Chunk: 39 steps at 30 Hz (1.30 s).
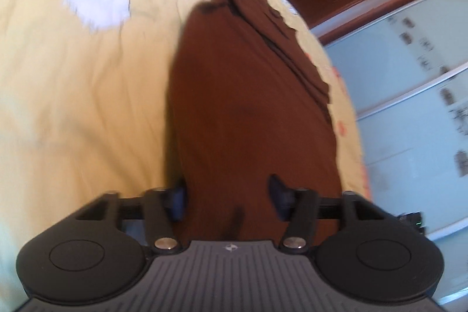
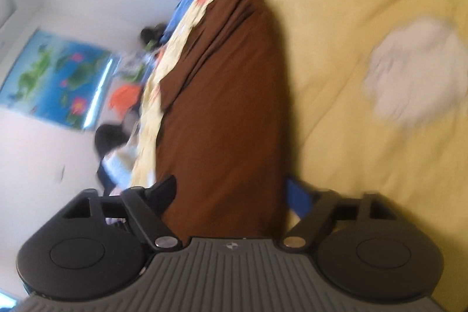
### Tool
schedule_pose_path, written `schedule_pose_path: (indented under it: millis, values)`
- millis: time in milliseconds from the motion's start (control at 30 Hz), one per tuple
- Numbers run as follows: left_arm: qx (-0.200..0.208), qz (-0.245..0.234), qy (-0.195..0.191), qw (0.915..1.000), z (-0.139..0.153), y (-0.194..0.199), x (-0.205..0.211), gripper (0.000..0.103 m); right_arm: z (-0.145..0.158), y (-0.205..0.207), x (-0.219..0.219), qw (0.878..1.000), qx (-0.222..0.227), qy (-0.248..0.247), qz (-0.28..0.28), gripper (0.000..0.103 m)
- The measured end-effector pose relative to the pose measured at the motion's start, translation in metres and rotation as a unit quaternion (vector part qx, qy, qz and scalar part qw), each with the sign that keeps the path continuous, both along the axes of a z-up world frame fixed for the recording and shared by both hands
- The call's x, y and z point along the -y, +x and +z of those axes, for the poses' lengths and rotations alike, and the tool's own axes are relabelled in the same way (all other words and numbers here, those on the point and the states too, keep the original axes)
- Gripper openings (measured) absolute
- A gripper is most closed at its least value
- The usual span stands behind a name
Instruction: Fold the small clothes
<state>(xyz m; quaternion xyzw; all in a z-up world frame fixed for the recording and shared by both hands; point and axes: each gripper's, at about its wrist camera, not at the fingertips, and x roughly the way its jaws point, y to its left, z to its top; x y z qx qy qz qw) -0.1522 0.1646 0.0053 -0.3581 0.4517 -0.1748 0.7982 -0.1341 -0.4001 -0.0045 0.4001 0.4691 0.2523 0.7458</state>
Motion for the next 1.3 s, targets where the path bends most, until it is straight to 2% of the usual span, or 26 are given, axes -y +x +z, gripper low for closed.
schedule_pose_path:
  millis: [67,100,133,167,200,267,367,433,500,533,600,633,667,700,733,767,867,900,933,967,1000,1067,1167,1200,1267,1300]
  values:
    - [0.009,0.006,0.002,0.9999,-0.001,-0.007,0.005,0.060,0.003,-0.012,-0.012,1.000,0.005,-0.013,0.019,0.074]
    - [0.013,0.009,0.008,0.9998,-0.001,-0.007,0.009,0.059,0.002,-0.015,-0.017,1.000,0.000,-0.012,0.025,0.058]
    - [0.012,0.012,0.020,0.9997,0.000,-0.006,0.011,0.048,0.000,-0.014,-0.022,0.999,-0.009,-0.019,0.033,0.045]
    - [0.003,0.011,0.039,0.9992,0.001,-0.004,0.014,0.013,-0.003,-0.013,-0.026,0.998,-0.019,-0.036,0.038,0.017]
    - [-0.015,0.006,0.058,0.9982,-0.001,-0.002,0.015,0.005,-0.006,-0.012,-0.027,0.997,-0.025,-0.053,0.040,0.009]
    - [-0.020,0.009,0.060,0.9980,0.001,-0.004,0.010,0.004,-0.008,-0.012,-0.017,0.998,-0.027,-0.047,0.032,0.009]
    - [-0.016,0.003,0.104,0.9945,0.007,-0.014,0.008,0.004,0.005,-0.018,0.001,0.996,-0.013,-0.080,0.022,0.009]
    - [-0.002,-0.004,0.099,0.9951,0.004,-0.019,0.005,0.005,0.003,-0.023,0.012,0.995,-0.017,-0.095,0.019,0.006]
    - [-0.005,-0.004,0.109,0.9940,0.009,-0.017,0.003,0.007,-0.004,-0.024,0.015,0.997,-0.027,-0.071,0.012,0.005]
    - [-0.007,0.000,0.114,0.9934,0.015,-0.016,0.001,0.009,-0.006,-0.023,0.014,0.997,-0.030,-0.069,0.007,0.006]
    - [0.006,0.019,0.126,0.9919,0.036,-0.013,-0.010,0.012,0.005,-0.018,0.009,0.997,-0.027,-0.074,-0.001,0.039]
    - [0.028,0.032,0.141,0.9891,0.048,-0.009,-0.011,0.021,0.015,-0.015,0.006,0.996,-0.007,-0.087,-0.015,0.050]
    - [0.057,0.045,0.161,0.9842,0.060,-0.004,-0.009,0.042,0.027,-0.011,0.004,0.994,0.023,-0.103,-0.031,0.069]
    - [0.086,0.058,0.190,0.9764,0.070,0.007,0.000,0.058,0.039,-0.002,-0.002,0.989,0.055,-0.127,-0.043,0.078]
    - [0.113,0.068,0.222,0.9661,0.076,0.020,0.014,0.083,0.048,0.011,-0.012,0.983,0.085,-0.153,-0.050,0.079]
    - [0.142,0.074,0.253,0.9541,0.078,0.036,0.032,0.086,0.056,0.028,-0.025,0.976,0.112,-0.180,-0.052,0.079]
    - [0.193,0.040,0.331,0.9229,0.063,0.087,0.094,0.085,0.059,0.089,-0.073,0.957,0.166,-0.236,-0.038,0.078]
    - [0.190,0.028,0.360,0.9131,0.052,0.103,0.112,0.085,0.054,0.110,-0.089,0.953,0.172,-0.249,-0.028,0.078]
    - [0.180,0.014,0.378,0.9082,0.040,0.115,0.124,0.082,0.047,0.128,-0.104,0.947,0.172,-0.271,-0.021,0.078]
    - [0.158,0.000,0.380,0.9115,0.028,0.126,0.131,0.072,0.041,0.141,-0.116,0.938,0.167,-0.302,-0.012,0.078]
    - [0.133,-0.012,0.375,0.9175,0.016,0.132,0.131,0.069,0.032,0.150,-0.127,0.928,0.163,-0.334,0.000,0.080]
    - [0.173,-0.012,0.404,0.8982,0.006,0.121,0.132,0.073,0.021,0.145,-0.139,0.907,0.196,-0.373,0.014,0.083]
    - [0.175,-0.016,0.399,0.9001,0.006,0.114,0.114,0.073,0.013,0.123,-0.138,0.878,0.225,-0.422,0.039,0.084]
    - [0.171,-0.017,0.401,0.8998,0.007,0.115,0.110,0.073,0.011,0.115,-0.137,0.867,0.233,-0.438,0.044,0.090]
    - [0.153,-0.013,0.408,0.8999,0.018,0.124,0.106,0.072,0.014,0.112,-0.129,0.870,0.227,-0.434,0.057,0.092]
    - [0.162,-0.001,0.408,0.8984,0.028,0.131,0.105,0.071,0.019,0.119,-0.129,0.872,0.214,-0.434,0.070,0.089]
